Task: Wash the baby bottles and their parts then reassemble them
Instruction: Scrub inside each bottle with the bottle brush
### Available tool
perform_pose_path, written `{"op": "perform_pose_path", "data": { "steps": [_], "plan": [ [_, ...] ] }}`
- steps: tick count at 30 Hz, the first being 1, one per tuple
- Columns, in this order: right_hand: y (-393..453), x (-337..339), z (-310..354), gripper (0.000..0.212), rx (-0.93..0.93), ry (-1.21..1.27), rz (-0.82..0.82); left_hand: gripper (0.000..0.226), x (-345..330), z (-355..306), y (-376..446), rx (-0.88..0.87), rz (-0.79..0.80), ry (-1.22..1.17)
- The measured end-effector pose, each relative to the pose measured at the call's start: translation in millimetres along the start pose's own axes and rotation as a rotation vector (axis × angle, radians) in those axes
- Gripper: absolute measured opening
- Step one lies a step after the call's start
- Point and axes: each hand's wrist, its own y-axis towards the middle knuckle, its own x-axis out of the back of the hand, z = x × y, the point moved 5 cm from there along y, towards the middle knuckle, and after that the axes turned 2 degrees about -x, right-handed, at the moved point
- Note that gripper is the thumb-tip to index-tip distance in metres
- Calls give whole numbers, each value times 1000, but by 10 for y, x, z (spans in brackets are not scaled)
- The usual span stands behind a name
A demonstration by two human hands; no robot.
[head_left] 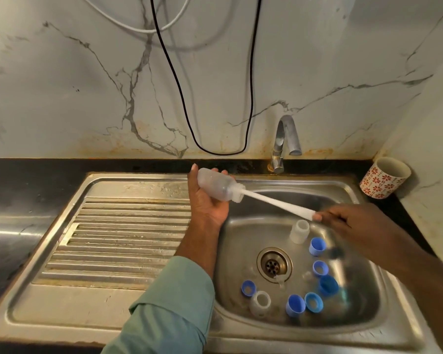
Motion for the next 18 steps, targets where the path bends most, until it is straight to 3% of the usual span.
{"op": "perform_pose_path", "data": {
  "steps": [5, 8, 10, 12, 15, 18],
  "plan": [
    [-116, -264, -43, 25, -52, 190, 203, 45, -63, -15, 17, 5, -30, 22],
    [-74, -132, -111, 16, -55, 89, 59, 47, -37, -15, 18, -8, 19, 38],
    [-99, -209, -58, 16, -38, 127, 84, 46, -43, 21, 5, 1, 34, 32],
    [-147, -250, -15, 21, -62, 191, 193, 62, -33, 21, 8, 25, 11, 24],
    [-103, -19, -23, 20, -60, 73, 89, 90, 16, -13, 53, 6, 25, 38],
    [-142, -75, 66, 18, -6, 162, 152, 60, -8, 24, 33, 42, 29, 9]
  ]
}}
